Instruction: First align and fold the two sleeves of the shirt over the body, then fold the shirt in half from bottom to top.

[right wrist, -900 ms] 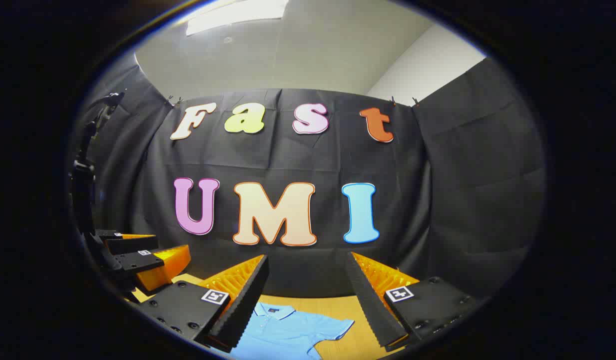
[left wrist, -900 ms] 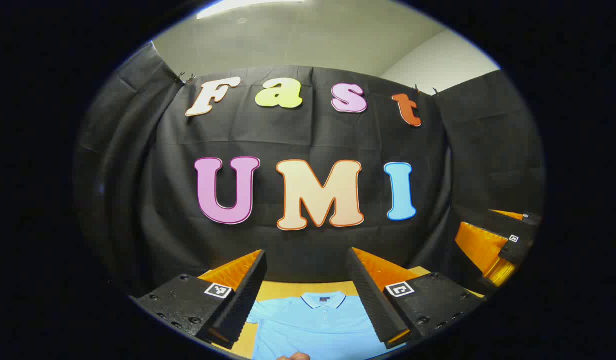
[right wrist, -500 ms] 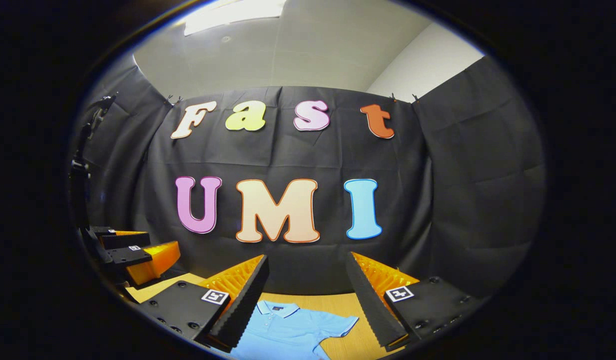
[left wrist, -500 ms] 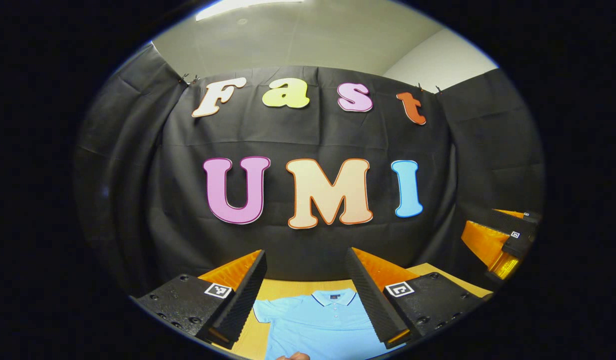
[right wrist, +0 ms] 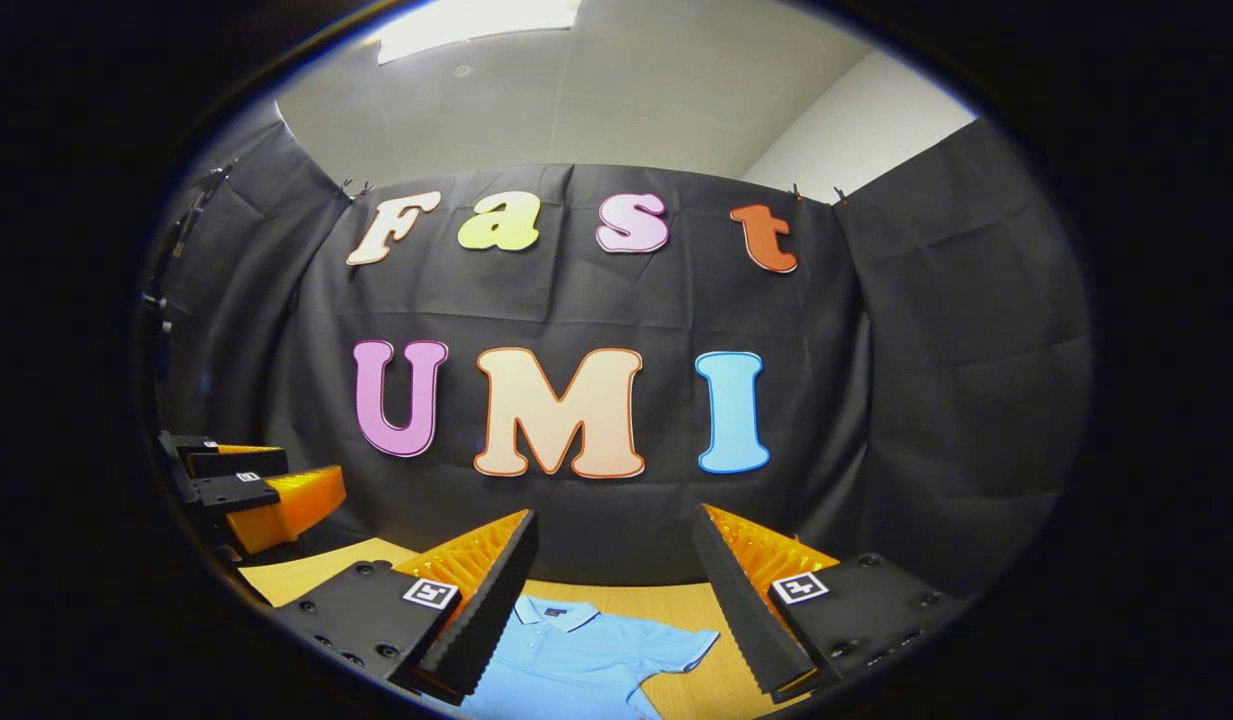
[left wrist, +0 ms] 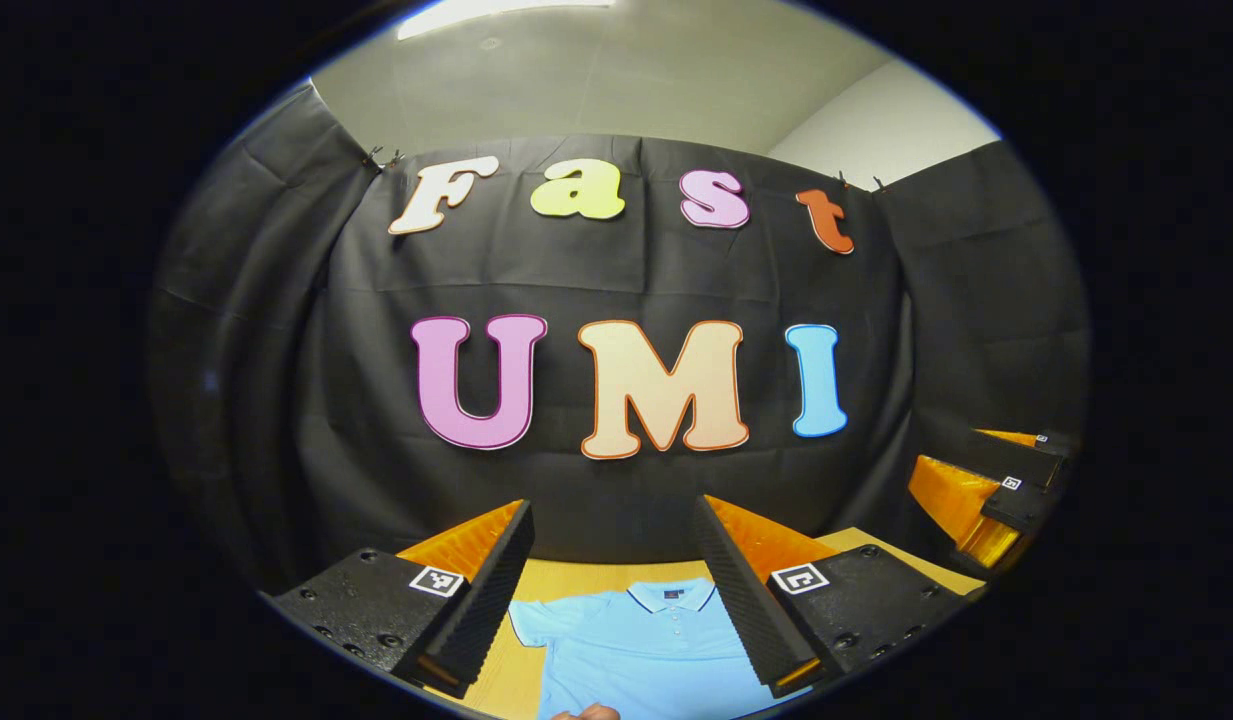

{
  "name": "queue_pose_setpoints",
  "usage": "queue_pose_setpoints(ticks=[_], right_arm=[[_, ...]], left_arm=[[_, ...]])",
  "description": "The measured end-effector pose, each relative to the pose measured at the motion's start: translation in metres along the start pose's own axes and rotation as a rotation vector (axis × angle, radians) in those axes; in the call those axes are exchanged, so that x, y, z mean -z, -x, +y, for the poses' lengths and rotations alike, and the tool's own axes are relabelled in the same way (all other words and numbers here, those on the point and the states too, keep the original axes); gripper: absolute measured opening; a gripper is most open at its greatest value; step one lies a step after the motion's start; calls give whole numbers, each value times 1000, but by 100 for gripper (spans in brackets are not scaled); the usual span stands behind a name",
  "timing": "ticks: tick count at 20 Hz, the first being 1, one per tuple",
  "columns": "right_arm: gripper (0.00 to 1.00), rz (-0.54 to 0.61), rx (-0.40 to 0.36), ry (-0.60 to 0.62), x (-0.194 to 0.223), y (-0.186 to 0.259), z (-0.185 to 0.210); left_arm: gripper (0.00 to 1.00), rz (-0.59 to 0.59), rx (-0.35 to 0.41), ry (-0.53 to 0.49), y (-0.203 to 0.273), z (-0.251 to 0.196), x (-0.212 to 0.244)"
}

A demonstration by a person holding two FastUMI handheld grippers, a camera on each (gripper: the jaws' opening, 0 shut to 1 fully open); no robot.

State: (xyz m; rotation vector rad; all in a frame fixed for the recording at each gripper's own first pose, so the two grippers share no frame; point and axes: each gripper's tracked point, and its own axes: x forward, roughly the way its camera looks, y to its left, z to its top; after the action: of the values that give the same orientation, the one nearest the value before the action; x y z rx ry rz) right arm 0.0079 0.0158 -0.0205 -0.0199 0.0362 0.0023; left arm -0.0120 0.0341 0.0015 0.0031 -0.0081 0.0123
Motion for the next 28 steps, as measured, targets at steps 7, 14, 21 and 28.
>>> queue_pose_setpoints(ticks=[7,14,21,28], right_arm=[[98,41,30,25,30,-43,-24],[98,155,114,79,93,-100,-61],[98,316,165,114,174,-150,-86],[98,514,242,95,271,-176,-117]], left_arm=[[95,-9,-10,-7,-6,10,1],[96,-22,-36,-18,-15,38,1],[95,-19,-72,-25,-26,74,11],[95,13,-119,-41,-38,114,31]])
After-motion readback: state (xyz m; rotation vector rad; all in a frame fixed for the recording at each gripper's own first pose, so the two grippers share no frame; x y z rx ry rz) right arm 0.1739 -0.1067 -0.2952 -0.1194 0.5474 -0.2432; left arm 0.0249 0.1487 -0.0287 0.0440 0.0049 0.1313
